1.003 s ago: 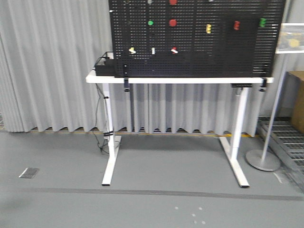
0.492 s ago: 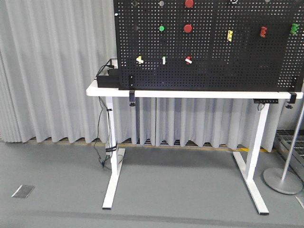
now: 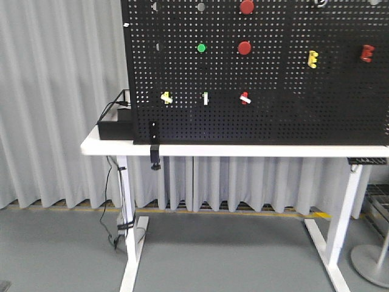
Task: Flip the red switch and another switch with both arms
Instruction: 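Drive the base forward up to the black pegboard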
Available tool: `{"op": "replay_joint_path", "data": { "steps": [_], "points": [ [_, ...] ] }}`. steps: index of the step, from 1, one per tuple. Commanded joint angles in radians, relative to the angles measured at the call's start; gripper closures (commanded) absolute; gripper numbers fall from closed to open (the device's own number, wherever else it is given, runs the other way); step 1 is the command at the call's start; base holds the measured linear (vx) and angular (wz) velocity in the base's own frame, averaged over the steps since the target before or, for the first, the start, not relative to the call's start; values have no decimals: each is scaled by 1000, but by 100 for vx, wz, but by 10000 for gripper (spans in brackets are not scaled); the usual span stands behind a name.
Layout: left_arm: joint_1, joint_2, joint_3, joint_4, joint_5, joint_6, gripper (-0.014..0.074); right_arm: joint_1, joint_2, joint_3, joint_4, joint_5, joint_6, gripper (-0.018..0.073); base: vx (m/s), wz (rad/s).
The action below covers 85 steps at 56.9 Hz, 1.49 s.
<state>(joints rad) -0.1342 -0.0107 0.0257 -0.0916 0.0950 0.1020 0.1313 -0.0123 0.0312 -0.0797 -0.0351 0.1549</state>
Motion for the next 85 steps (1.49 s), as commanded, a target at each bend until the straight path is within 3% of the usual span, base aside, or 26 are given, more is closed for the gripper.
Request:
{"op": "replay_joint_path", "data": {
  "steps": [1,48,85],
  "points": [
    [3,-19,21,-1,-85,-6,594,-5,-10,5,-9,-82,-9,566,52,-2],
    [3,-19,21,-1,-85,-6,594,-5,-10,5,-9,-82,-9,566,48,0],
    [3,-19,21,-1,-85,-6,594,-5,-10,5,-9,-82,-9,566,29,6]
  ]
}}
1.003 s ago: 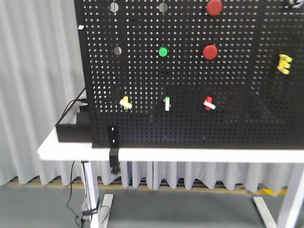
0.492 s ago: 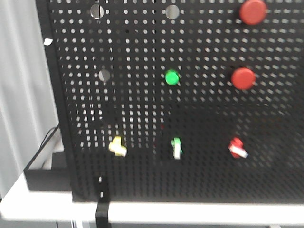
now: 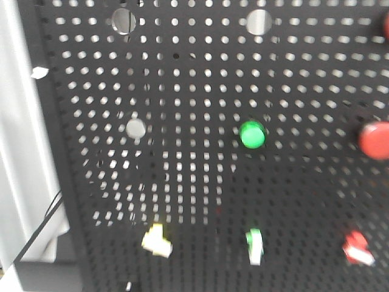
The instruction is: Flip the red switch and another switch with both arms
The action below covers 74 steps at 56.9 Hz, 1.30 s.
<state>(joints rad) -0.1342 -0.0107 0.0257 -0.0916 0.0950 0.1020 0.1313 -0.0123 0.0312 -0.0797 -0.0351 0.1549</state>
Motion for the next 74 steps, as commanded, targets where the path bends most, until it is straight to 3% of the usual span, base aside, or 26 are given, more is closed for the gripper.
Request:
{"op": "replay_joint_path", "data": {
  "steps": [1,52,58,63,68,74],
  "points": [
    [3,-19,21,-1,-85,-6,594,-5,-10,5,-9,-82,-9,566,13,-1],
    [3,-18,21,-1,-87,-6,594,-5,-10,2,-4,-118,-9,566,2,-2],
    [3,-18,9,0,-165,-6,594,-5,-10,1,2,-232,11,566,0,0],
    [3,-18,9,-8,-301,-8,594,-5,-10,-31,1,-266,36,566,0,0],
    [3,-18,-11,-53,-419,-39,594,-5,-10,-108,1,-183,69,566,0,0],
    [1,-1,-140,-89,-304,-48,594,-5,19,-301,-21,21,61,566,0,0]
  ]
}}
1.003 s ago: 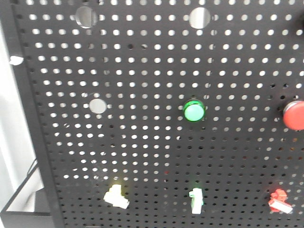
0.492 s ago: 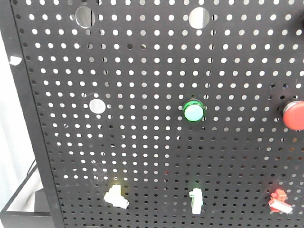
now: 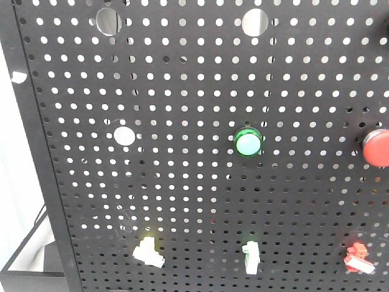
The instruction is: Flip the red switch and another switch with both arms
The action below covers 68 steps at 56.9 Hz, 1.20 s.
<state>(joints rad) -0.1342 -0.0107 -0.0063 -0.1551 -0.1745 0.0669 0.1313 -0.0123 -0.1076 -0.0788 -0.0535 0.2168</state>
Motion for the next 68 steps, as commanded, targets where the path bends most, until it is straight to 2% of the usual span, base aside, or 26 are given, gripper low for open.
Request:
{"op": "replay_joint_path", "data": {
  "steps": [1,6,12,17,22,28,32,34,36,38,43,47,48,51,54,59,64,68],
  "points": [
    [1,6,-130,-17,-11,-6,594,-5,29,-190,-25,66,-4,566,0,0],
    [1,80,-281,47,137,44,594,-5,119,-365,-65,232,-46,566,0,0],
    [1,213,-446,92,280,82,594,-5,241,-530,-81,351,-119,566,0,0],
    [1,316,-544,89,351,83,594,-5,321,-614,-70,396,-124,566,0,0],
    [1,396,-603,72,362,79,594,-5,373,-651,-39,408,-120,566,0,0],
    [1,444,-630,-31,364,89,594,-5,406,-650,13,403,-120,566,0,0],
    [-7,471,-642,-138,383,152,594,-5,417,-650,45,409,-120,566,0,0],
    [-21,487,-646,-212,401,223,594,-5,421,-650,62,413,-121,566,0,0],
    [-42,504,-646,-307,417,318,594,-5,425,-650,79,414,-121,566,0,0],
    [-67,524,-646,-414,441,457,594,-5,428,-650,79,414,-121,566,0,0],
    [-130,585,-646,-695,520,741,594,-5,428,-650,79,414,-121,566,0,0],
    [-170,646,-646,-950,555,988,594,-5,429,-650,79,417,-121,566,0,0],
    [-177,658,-646,-972,556,1006,594,-5,429,-650,79,418,-121,566,0,0],
    [-197,712,-646,-1152,552,1129,594,-5,429,-650,79,425,-121,566,0,0],
    [-210,754,-646,-1242,537,1229,594,-5,429,-650,79,432,-121,566,0,0],
    [-229,823,-646,-1384,524,1331,594,-5,429,-650,79,443,-123,566,0,0],
    [-260,896,-646,-1448,564,1421,594,-5,429,-650,79,445,-123,566,0,0],
    [-292,949,-646,-1486,586,1462,594,-5,429,-650,79,445,-123,566,0,0]
  ]
}}
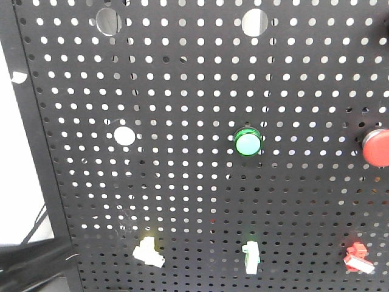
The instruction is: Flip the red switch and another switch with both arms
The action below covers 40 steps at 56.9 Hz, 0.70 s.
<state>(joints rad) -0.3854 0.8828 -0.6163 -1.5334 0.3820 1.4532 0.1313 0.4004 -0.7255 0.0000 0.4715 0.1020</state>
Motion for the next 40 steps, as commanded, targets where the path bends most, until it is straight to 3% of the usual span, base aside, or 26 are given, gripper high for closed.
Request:
{"op": "replay_joint_path", "data": {
  "steps": [1,8,14,27,40],
  "points": [
    [-45,61,-36,-115,30,87,594,-5,16,-32,0,-80,-9,566,0,0],
    [-89,126,-40,-169,0,137,594,-5,16,-32,-8,-80,-10,566,0,0],
    [-106,148,-70,-172,-5,160,594,-5,16,-32,-10,-80,-12,566,0,0],
    [-108,183,-147,-171,-64,166,594,-5,16,-32,-10,-80,-13,566,0,0],
    [-108,255,-127,-169,-67,161,594,-5,16,-32,-10,-80,-13,566,0,0]
  ]
}}
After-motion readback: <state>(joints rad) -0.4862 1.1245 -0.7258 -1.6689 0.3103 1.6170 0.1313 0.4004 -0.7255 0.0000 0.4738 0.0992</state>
